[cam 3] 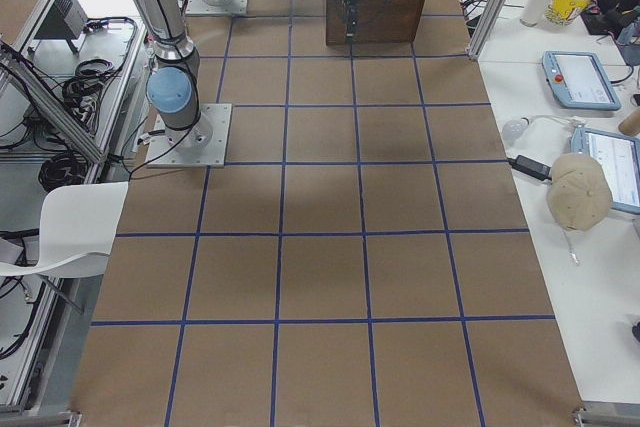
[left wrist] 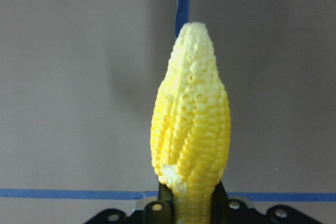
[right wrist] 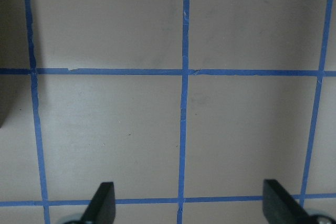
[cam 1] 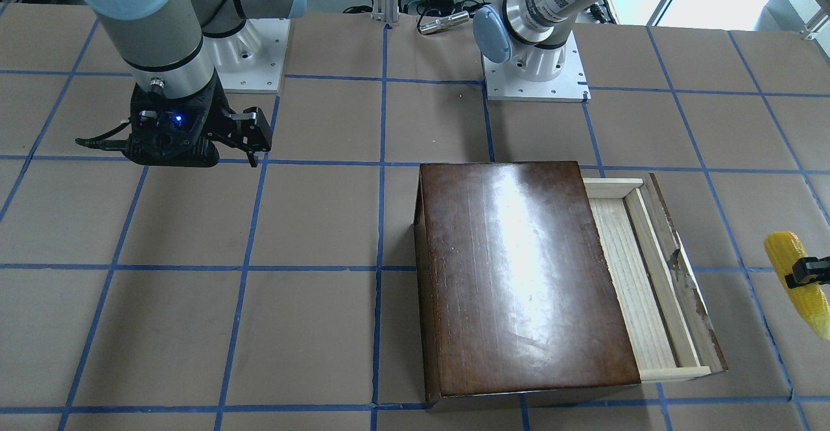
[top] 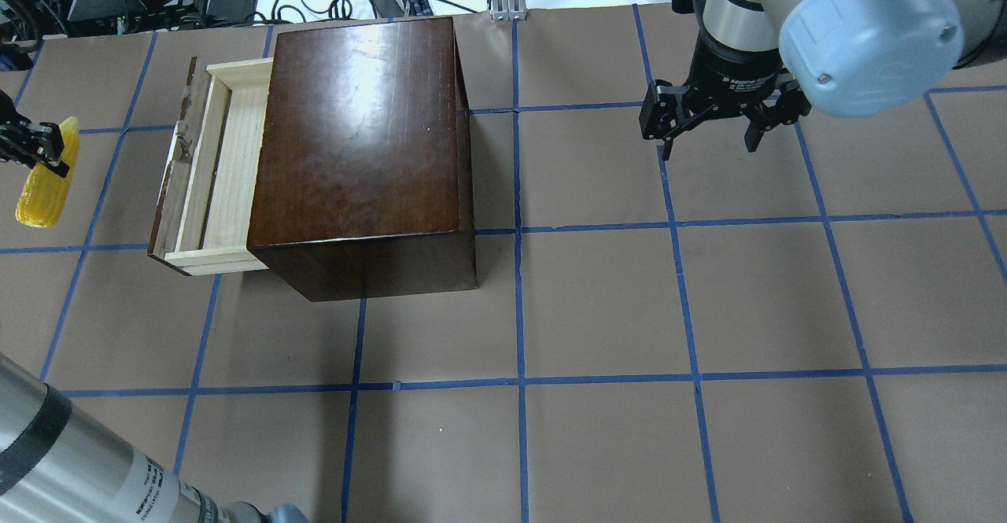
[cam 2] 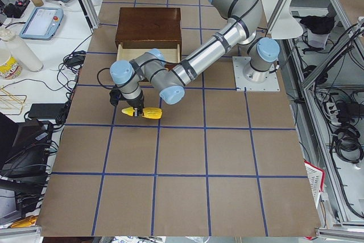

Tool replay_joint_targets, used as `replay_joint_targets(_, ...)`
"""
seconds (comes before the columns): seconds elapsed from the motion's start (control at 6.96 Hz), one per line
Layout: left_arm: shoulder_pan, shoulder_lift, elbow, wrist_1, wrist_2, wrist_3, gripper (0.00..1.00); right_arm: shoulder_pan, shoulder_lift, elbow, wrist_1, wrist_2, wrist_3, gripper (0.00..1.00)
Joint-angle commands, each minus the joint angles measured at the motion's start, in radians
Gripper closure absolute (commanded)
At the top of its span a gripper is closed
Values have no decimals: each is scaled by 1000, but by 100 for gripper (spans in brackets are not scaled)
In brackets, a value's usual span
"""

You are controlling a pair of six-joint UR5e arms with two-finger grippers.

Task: Open drawer and put corn inside
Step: 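Lift the corn and carry it over the open drawer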

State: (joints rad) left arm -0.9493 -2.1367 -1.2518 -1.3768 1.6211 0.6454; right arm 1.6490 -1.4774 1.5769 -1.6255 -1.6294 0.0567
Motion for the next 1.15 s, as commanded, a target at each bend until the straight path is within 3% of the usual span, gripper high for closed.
replay_joint_targets(0.0, -69, 67, 101, -149, -46, -9, 100, 0, 0, 0, 1, -1, 0, 0)
replay_joint_targets(0.57, -185, 139, 95, -197, -141, -136, 100, 0, -1, 0, 0, -1, 0, 0)
replay_joint_targets(1.01, -340, 161, 46, -215, -138, -442, 100, 0, -1, 0, 0, -1, 0, 0)
